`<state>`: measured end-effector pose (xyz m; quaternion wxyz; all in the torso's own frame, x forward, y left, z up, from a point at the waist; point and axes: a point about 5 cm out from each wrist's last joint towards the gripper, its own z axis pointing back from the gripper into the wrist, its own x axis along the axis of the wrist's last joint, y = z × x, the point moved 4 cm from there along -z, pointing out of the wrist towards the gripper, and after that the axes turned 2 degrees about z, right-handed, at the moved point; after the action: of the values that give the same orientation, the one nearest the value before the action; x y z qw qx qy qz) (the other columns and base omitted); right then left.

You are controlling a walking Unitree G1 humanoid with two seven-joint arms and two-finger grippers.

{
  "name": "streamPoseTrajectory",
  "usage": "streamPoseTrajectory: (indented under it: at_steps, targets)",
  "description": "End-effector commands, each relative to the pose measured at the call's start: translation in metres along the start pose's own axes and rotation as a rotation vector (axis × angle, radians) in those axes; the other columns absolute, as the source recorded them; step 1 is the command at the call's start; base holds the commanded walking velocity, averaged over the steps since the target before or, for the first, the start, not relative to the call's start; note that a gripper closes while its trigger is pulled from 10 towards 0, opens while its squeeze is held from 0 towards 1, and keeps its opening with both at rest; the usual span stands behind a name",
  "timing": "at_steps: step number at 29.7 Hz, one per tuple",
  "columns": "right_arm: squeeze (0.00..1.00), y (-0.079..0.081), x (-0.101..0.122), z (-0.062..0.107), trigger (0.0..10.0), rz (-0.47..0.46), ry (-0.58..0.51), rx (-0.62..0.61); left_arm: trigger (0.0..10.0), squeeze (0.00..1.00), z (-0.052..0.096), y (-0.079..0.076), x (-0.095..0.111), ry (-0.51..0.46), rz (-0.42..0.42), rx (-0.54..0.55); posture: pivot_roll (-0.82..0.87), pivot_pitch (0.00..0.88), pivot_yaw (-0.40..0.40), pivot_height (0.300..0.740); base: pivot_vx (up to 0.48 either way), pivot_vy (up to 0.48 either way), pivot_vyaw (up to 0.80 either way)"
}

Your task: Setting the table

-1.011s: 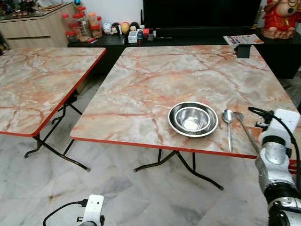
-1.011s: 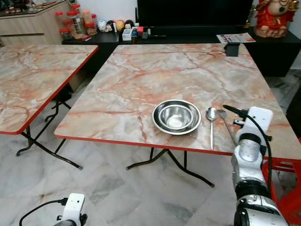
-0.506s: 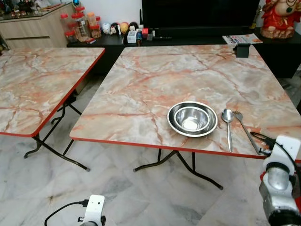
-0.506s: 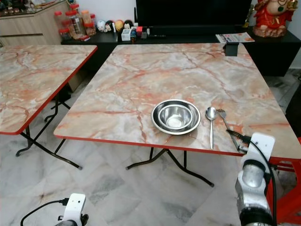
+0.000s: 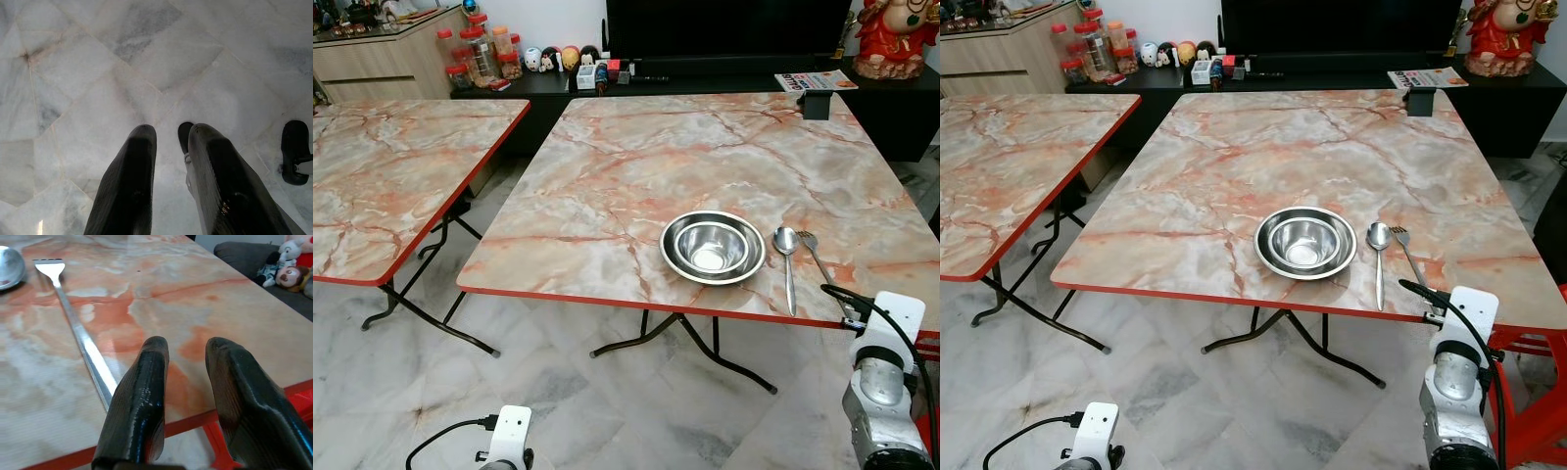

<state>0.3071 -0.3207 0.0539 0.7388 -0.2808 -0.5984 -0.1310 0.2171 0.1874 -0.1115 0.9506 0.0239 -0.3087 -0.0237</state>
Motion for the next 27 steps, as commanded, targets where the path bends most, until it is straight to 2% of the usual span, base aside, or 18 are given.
streamPoseTrajectory:
  at_steps: [1,27]
  targets:
    - [0.0,0.008,0.005,0.001,10.0,-0.004,-0.01,0.024,10.0,0.0,0.0,0.003,-0.003,0.016,0.005,0.005,-0.11,0.0,0.074,0.74,0.0,0.0,0.0]
    - [0.0,0.025,-0.002,0.009,10.0,-0.003,0.045,0.078,10.0,0.0,0.0,0.003,-0.003,0.019,0.006,0.001,-0.11,0.0,0.076,0.74,0.0,0.0,0.0]
